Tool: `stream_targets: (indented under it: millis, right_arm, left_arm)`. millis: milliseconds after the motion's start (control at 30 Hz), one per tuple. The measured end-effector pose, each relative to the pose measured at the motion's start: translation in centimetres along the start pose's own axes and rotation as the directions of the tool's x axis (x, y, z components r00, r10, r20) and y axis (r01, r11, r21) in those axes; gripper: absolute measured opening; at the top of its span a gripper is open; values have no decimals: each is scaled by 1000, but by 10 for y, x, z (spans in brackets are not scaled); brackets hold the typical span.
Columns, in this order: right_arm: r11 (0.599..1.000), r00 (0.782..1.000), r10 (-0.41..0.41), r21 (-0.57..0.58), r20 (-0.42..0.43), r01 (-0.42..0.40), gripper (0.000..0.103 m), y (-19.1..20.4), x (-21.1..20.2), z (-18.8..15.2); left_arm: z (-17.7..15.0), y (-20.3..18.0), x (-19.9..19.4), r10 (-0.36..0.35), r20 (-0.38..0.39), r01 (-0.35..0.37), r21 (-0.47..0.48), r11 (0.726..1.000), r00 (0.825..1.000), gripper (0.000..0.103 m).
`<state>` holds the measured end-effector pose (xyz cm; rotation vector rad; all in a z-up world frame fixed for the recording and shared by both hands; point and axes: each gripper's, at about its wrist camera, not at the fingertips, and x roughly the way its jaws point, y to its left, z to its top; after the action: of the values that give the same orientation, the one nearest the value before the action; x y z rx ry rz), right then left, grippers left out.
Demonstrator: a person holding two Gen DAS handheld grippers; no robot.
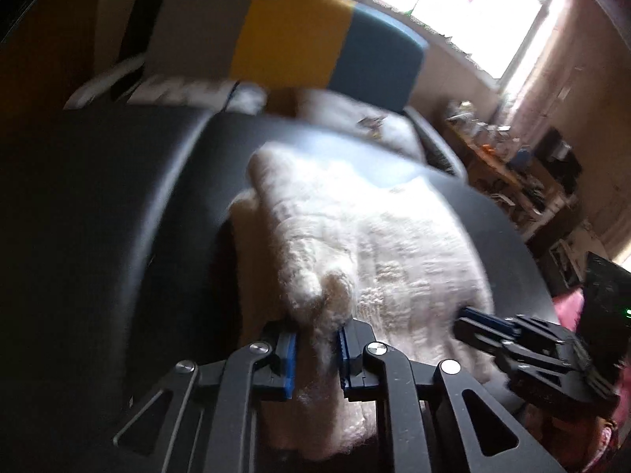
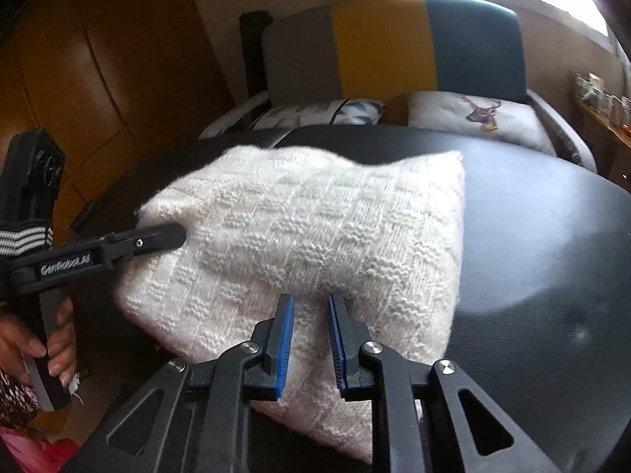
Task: Fold clothes
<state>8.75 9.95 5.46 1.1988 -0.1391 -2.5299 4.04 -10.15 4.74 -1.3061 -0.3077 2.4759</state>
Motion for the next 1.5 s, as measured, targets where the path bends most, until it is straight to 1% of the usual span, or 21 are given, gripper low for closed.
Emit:
stream_targets:
  millis: [67, 167, 267, 300, 367, 433, 500, 667, 767, 867, 900, 933, 967, 1000, 1067, 1167, 1233, 1300, 1333, 1400, 1500]
  right_arm:
    - [1000, 999, 14, -10, -44, -15, 17, 5, 10, -5]
    - [999, 995, 22, -29, -97, -25, 18, 12, 23, -12]
    - [999, 994, 25, -46, -103, -30, 18, 15, 21, -8]
    - [998, 995, 36, -48, -93, -40, 18, 15, 17, -4]
    - [997, 998, 49, -64, -29, -51, 18, 16, 2, 6]
    - [998, 1000, 11, -64, 20, -10, 19, 13, -5, 22]
    - [998, 999, -23, -50, 38, 25, 22, 9, -2, 39]
    - [993, 996, -75, -100, -46, 70, 22, 14, 42, 72]
    - [986, 988, -120, -131, -102, 106, 22, 17, 70, 78]
    - [987, 988, -128, -110, -91, 118, 22, 15, 89, 76]
    - [989, 989, -125, -93, -78, 117, 22, 13, 91, 74]
    - [991, 991, -116, -74, -66, 111, 22, 12, 90, 73]
    - [993, 993, -106, -55, -54, 103, 22, 10, 87, 71]
    - [994, 994, -99, -43, -41, 97, 22, 9, 82, 69]
    - [998, 998, -64, -10, 6, 64, 22, 10, 60, 65]
    - [998, 997, 59, -26, 53, -58, 22, 24, 31, 53]
    - [990, 992, 120, -85, 47, -116, 22, 42, 19, 42]
    - [978, 988, 153, -146, 17, -149, 21, 63, 16, 30]
    - [969, 983, 181, -167, -13, -180, 19, 74, 19, 24]
    - [955, 973, 224, -184, -55, -231, 17, 89, 28, 19]
    - [946, 962, 260, -179, -81, -271, 17, 105, 38, 15]
  left_arm:
    - [-11, 9, 7, 16, -11, -16, -7, 1000, 1000, 17]
    - [-24, 5, 9, 42, 26, -44, 84, 995, 999, 19]
    - [-26, 11, 11, 14, 28, -16, 66, 998, 999, 21]
    - [-26, 13, 11, 3, 28, -5, 57, 998, 1000, 23]
    - [-27, 18, 12, -18, 29, 17, 38, 999, 999, 25]
    - [-27, 20, 13, -31, 31, 30, 29, 999, 999, 26]
    - [-27, 20, 14, -30, 33, 29, 31, 999, 999, 26]
    - [-29, 23, 15, -39, 34, 38, 32, 999, 999, 28]
    - [-29, 24, 17, -44, 39, 42, 41, 998, 998, 30]
    - [-30, 27, 17, -52, 51, 50, 42, 998, 997, 33]
    - [-29, 27, 17, -56, 53, 55, 35, 998, 997, 37]
    - [-30, 30, 14, -61, 49, 60, 20, 998, 997, 42]
    - [-31, 33, 11, -67, 44, 67, 2, 998, 997, 58]
    - [-32, 39, 5, -91, 43, 92, -22, 996, 995, 64]
    - [-33, 51, -6, -150, 49, 154, -73, 985, 987, 64]
    - [-30, 63, -31, -175, 109, 185, -92, 978, 979, 64]
    - [-17, 62, -47, -168, 171, 183, -71, 981, 971, 64]
    - [2, 54, -50, -154, 184, 165, -43, 985, 971, 65]
    - [12, 48, -46, -134, 168, 140, -24, 990, 977, 65]
    - [30, 37, -28, -106, 84, 105, 10, 994, 991, 65]
    - [40, 39, -5, -122, 0, 122, -42, 992, 993, 65]
